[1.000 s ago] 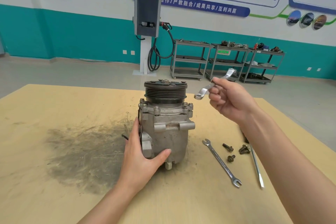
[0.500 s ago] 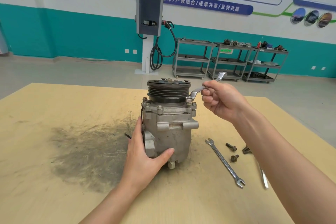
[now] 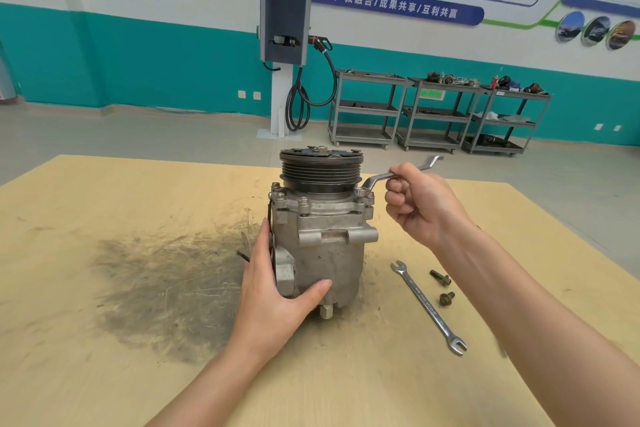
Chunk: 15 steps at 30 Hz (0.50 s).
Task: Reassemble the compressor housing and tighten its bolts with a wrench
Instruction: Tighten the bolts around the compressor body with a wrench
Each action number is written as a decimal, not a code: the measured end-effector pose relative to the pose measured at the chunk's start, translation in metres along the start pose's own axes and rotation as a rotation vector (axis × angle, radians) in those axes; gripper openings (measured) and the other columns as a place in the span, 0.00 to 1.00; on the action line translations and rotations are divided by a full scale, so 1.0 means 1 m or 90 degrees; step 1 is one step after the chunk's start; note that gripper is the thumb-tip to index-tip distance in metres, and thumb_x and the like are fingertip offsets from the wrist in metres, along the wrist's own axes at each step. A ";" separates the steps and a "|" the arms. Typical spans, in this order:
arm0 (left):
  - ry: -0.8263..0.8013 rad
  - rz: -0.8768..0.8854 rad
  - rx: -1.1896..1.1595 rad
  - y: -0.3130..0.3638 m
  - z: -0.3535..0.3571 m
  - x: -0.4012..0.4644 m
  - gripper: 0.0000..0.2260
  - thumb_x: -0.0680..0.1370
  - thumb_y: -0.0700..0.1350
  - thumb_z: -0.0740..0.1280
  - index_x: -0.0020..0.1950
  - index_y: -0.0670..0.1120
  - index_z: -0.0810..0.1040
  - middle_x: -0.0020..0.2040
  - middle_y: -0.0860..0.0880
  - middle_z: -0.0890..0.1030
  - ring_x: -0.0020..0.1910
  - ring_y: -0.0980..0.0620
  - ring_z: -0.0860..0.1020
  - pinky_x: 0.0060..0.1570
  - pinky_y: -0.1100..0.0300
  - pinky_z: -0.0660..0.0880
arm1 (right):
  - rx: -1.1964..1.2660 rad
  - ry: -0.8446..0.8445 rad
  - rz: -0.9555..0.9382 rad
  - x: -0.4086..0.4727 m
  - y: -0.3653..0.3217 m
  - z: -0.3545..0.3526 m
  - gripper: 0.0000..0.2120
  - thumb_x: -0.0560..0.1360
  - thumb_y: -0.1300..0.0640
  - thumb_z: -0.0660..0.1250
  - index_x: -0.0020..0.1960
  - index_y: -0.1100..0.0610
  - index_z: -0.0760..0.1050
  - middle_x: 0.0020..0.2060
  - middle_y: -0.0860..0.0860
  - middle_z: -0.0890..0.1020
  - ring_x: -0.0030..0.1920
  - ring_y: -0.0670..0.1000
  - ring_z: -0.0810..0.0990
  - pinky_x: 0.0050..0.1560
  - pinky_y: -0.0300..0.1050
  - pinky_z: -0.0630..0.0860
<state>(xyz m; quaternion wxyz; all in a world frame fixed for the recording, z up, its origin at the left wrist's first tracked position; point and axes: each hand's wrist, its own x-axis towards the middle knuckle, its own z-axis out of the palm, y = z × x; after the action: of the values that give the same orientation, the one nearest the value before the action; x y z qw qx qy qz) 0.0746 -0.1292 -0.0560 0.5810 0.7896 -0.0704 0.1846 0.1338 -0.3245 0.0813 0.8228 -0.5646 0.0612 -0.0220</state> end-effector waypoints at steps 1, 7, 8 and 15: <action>-0.002 -0.002 0.000 -0.001 0.000 0.000 0.51 0.66 0.53 0.80 0.76 0.67 0.47 0.74 0.65 0.61 0.75 0.60 0.59 0.74 0.53 0.60 | 0.007 0.013 -0.028 -0.003 0.002 -0.001 0.11 0.78 0.64 0.60 0.38 0.57 0.66 0.23 0.49 0.70 0.21 0.44 0.65 0.19 0.33 0.58; -0.011 -0.007 -0.013 -0.004 0.000 0.001 0.50 0.66 0.55 0.79 0.76 0.69 0.47 0.72 0.71 0.60 0.74 0.63 0.59 0.73 0.55 0.60 | 0.025 0.061 -0.220 -0.026 0.015 -0.002 0.05 0.79 0.60 0.63 0.47 0.55 0.68 0.27 0.48 0.75 0.25 0.45 0.70 0.22 0.34 0.65; -0.009 -0.008 -0.013 -0.004 0.000 0.001 0.51 0.66 0.55 0.79 0.76 0.69 0.47 0.73 0.69 0.61 0.74 0.62 0.59 0.73 0.55 0.60 | 0.034 0.053 -0.235 -0.029 0.017 -0.003 0.05 0.80 0.60 0.63 0.47 0.55 0.68 0.28 0.49 0.75 0.25 0.45 0.70 0.23 0.34 0.66; -0.003 0.005 -0.010 -0.003 0.000 0.000 0.49 0.65 0.57 0.79 0.69 0.77 0.45 0.74 0.69 0.60 0.75 0.63 0.58 0.72 0.56 0.59 | -0.112 -0.041 -0.469 -0.037 0.022 -0.012 0.07 0.79 0.55 0.64 0.44 0.54 0.67 0.30 0.51 0.75 0.29 0.49 0.72 0.29 0.39 0.68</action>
<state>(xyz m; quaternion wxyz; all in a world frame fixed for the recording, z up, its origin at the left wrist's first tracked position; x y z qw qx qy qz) 0.0757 -0.1281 -0.0580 0.5864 0.7850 -0.0766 0.1845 0.0953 -0.3236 0.0595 0.7096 -0.6176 -0.1701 -0.2935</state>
